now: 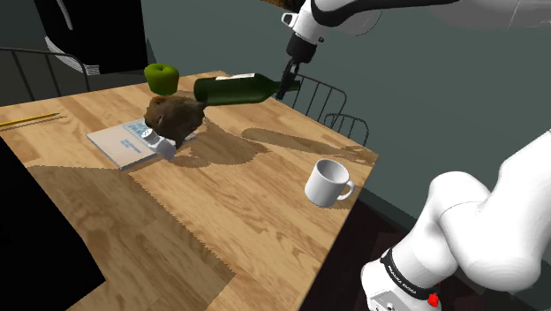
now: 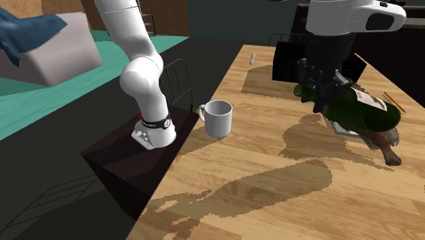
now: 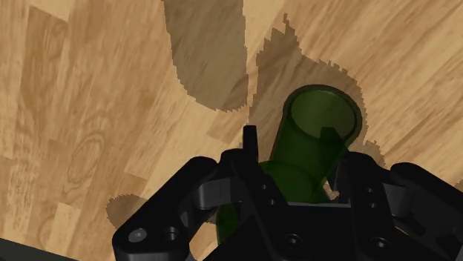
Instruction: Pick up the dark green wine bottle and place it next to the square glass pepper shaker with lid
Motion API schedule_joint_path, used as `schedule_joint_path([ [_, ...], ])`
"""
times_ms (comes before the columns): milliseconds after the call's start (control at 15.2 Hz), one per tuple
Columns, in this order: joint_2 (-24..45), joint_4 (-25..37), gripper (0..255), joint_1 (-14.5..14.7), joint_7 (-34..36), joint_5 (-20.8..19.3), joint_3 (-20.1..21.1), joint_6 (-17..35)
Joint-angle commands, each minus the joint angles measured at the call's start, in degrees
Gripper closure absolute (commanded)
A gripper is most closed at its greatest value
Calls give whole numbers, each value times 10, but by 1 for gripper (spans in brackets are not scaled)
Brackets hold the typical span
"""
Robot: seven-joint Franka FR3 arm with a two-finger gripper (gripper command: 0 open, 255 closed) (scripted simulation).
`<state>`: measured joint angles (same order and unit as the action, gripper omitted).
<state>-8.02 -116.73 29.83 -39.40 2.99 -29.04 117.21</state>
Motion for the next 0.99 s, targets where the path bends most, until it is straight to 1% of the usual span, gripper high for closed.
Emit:
schedule_joint_path([
  [0, 48, 50, 255, 8, -2, 25, 0, -7],
  [264, 142, 152, 255, 10, -9, 73, 2, -28],
  [396, 191, 210, 255, 5, -11, 96, 6, -44],
  [462, 222, 249, 255, 1, -11, 110, 8, -56],
  [924, 229, 205, 255, 1, -20, 117, 13, -5],
])
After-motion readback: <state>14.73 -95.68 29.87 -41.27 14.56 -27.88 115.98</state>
